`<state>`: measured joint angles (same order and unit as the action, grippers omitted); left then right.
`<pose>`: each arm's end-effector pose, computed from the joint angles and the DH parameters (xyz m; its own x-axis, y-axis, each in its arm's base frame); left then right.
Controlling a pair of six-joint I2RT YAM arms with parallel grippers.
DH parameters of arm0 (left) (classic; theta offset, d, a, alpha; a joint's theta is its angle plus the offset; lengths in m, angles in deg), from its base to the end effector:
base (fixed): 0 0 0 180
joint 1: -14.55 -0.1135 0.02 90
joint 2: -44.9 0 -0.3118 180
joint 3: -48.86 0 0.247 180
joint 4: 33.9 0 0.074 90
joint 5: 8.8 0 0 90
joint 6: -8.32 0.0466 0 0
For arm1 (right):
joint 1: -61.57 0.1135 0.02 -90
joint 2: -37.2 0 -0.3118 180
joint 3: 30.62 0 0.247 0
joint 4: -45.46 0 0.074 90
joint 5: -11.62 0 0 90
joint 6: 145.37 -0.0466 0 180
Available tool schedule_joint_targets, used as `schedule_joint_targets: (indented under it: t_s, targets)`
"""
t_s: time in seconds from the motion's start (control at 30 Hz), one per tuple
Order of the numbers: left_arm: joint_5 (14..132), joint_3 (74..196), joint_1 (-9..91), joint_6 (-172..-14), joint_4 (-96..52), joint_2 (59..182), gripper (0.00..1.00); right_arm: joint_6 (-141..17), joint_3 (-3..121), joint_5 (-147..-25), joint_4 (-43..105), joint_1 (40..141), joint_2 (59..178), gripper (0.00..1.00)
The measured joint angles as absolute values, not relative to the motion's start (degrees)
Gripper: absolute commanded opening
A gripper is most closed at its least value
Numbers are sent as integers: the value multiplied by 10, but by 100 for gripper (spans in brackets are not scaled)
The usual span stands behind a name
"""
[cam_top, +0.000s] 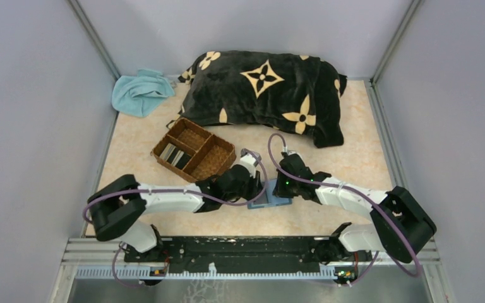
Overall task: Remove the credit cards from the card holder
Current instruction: Remove the credit card from the card holder.
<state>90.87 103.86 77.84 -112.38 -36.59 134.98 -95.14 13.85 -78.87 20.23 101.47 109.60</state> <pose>0.1526 -0.2858 0.2191 -0.6241 0.1206 -0.7720 0.5794 0.7342 -0.3537 0.1657 0.1390 0.1985 -0.8848 0.0941 -0.4565 -0.1033 0.9155 0.3888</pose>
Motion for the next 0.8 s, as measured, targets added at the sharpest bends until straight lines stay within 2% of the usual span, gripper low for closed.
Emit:
schedule_joint_targets:
  t_s: [0.03,0.07,0.1,0.27,0.57,0.6,0.73,0.8]
  targets:
    - [911,1033,778,-1123,-363,1333,19,-953,138,-792,203,1014,1096,0]
    - [913,1028,778,-1123,-361,1318,5,-954,138,-795,205,1014,1096,0]
    - [917,1022,778,-1123,-360,1303,0,-954,138,-799,208,1014,1096,0]
    - [928,975,778,-1127,-356,1261,0,-955,138,-826,231,1014,1096,0]
    - [932,947,778,-1147,-350,1288,0,-957,122,-862,269,1014,1114,0]
    - [933,947,778,-1149,-353,1296,0,-957,120,-865,275,1014,1118,4]
    - [936,949,778,-1153,-362,1324,0,-958,119,-869,279,1014,1120,31]
    - [937,958,778,-1154,-371,1338,0,-957,119,-869,284,1012,1120,37]
